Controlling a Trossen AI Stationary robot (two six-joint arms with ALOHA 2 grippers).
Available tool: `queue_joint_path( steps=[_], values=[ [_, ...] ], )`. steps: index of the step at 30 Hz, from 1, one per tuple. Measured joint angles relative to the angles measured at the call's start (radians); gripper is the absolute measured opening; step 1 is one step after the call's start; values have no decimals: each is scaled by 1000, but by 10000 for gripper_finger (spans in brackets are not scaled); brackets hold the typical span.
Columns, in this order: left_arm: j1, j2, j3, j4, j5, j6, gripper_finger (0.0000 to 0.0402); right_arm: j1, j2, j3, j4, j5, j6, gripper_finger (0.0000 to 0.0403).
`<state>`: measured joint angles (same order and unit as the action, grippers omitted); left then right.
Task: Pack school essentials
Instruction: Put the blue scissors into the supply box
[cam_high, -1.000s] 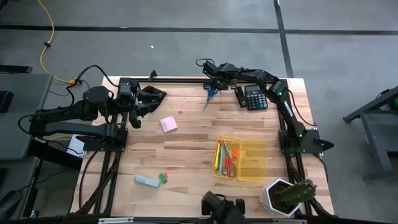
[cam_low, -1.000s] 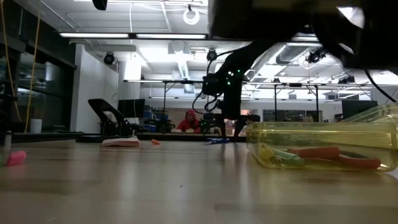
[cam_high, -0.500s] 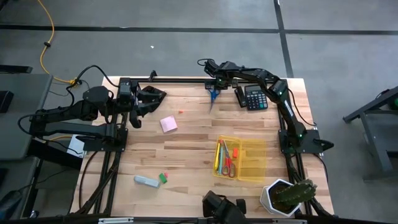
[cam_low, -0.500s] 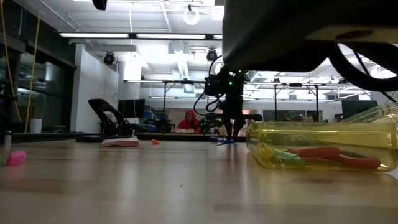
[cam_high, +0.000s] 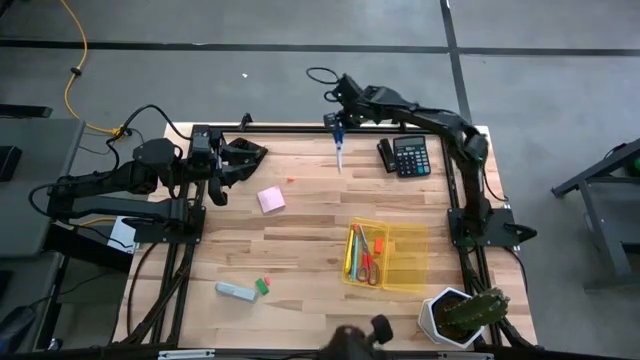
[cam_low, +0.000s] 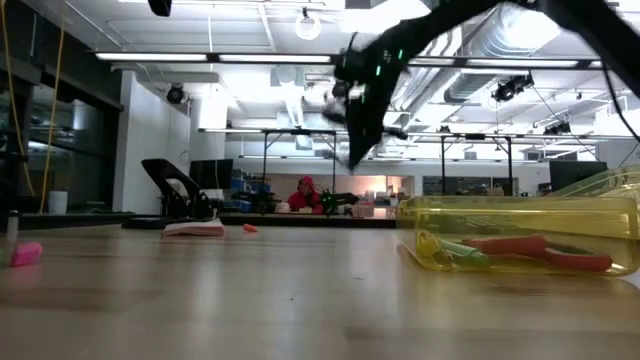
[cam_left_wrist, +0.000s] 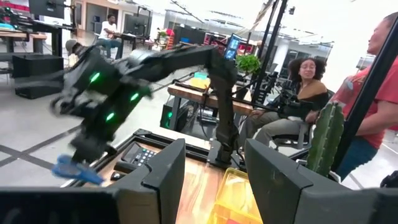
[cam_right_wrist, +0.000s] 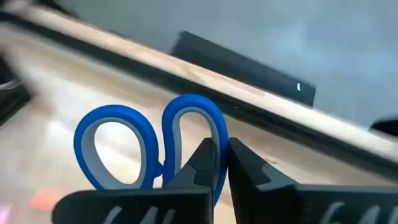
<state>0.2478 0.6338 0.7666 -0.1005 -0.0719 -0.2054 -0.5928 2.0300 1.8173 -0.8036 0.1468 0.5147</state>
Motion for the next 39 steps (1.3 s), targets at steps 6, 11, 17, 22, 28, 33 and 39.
queue_joint_path(
  steps=[6,11,17,22,28,33,39],
  values=[
    [0,0,0,0,0,0,156,157,-233,-2,62,16,-188,2],
    [0,0,0,0,0,-1,156,328,-438,-170,287,48,-298,1],
    [0,3,0,29,39,-28,156,473,-732,-534,583,56,-288,1],
    [0,33,1,143,140,-30,156,551,-885,-755,857,79,-316,0],
    [0,54,1,172,150,-30,156,562,-927,-819,938,94,-314,0],
    [0,53,1,172,151,-64,156,562,-923,-813,935,80,-365,0],
    [0,54,1,173,151,-72,156,562,-922,-812,932,51,-383,0]
  ],
)
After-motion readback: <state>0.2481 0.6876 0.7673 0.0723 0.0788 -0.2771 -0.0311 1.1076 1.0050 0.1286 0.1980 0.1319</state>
